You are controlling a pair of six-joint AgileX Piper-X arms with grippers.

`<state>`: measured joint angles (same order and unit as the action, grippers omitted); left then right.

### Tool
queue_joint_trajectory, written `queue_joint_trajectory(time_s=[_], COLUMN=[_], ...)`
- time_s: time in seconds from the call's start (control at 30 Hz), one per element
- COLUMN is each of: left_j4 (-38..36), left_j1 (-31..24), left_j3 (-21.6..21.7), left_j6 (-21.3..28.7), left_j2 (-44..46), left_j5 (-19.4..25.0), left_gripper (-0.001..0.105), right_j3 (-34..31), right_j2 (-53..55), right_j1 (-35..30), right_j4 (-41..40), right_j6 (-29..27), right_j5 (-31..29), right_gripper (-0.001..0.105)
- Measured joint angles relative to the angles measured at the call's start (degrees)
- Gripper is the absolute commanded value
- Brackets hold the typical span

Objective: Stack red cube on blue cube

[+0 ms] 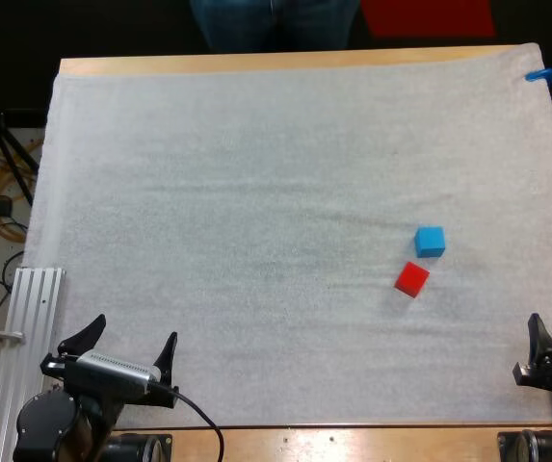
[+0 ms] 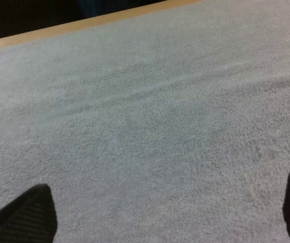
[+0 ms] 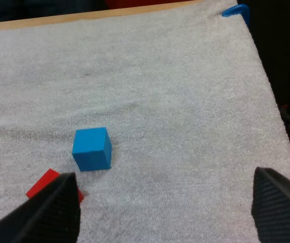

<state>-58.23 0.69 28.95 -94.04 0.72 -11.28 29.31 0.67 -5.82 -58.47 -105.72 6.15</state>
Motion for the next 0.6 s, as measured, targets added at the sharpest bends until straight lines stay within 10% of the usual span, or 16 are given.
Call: queue_joint_trajectory(time_s=[0.6], left_j4=[0.0], left_j1=[0.0], left_j3=[0.0], left_j6=[-0.41], left_j2=[0.0], left_j5=[-0.21], left_gripper=[0.087], right_j3=[0.0], right_j2=[0.0], right_j1=[0.0], right_j4=[0.0], right_j6=[0.0], right_j5=[0.0], right_gripper=[0.069])
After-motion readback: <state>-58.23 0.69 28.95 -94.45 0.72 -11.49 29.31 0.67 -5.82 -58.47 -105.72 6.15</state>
